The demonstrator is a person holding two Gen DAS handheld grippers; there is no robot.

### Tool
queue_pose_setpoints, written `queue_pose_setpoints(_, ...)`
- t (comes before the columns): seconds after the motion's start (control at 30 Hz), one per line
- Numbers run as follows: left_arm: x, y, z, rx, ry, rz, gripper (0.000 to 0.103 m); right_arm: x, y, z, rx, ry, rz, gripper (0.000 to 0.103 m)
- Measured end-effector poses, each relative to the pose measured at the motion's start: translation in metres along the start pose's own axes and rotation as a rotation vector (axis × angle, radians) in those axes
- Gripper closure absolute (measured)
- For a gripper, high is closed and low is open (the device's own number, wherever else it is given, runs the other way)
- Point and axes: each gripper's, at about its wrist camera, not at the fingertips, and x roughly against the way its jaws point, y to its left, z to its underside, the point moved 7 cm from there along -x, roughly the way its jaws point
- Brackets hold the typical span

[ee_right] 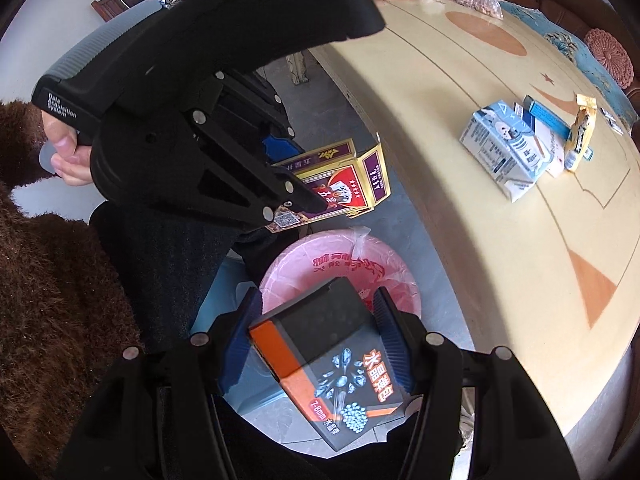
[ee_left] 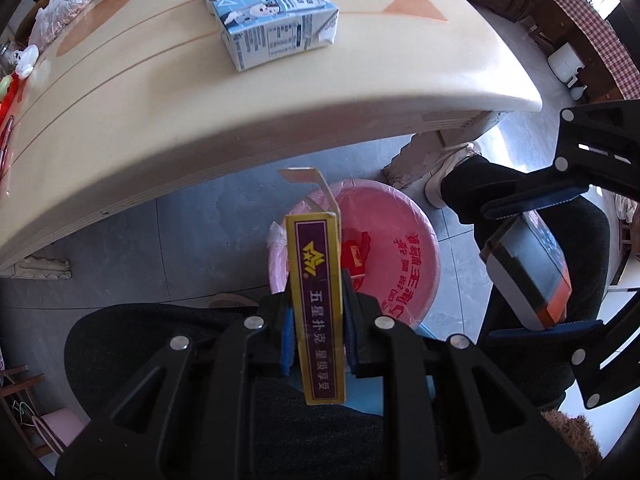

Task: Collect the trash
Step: 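Carry the purple-yellow box and black box in both grippers toward the pink bin, then open the left gripper over the bin while the right gripper releases the black box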

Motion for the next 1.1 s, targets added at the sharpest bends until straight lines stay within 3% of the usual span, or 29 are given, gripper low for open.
queue_pose_setpoints(0.27,-0.053,-0.01,0.022,0.015,0.034,0.013,0.083,-0.05,-0.006,0.027,-0.08,0.018,0.007,0.046)
queue_pose_setpoints(0.53,-0.097,-0.02,0.025,0.003,0.053,0.002,0.083,-0.102,-0.022,0.04,-0.16,0.053,0.003,0.046)
queue_pose_setpoints(1.1,-0.185,-0.009,0.032,0.099,0.259,0.118,0.083,-0.181,-0.033,0.047,-0.243,0.07,-0.114,0.048)
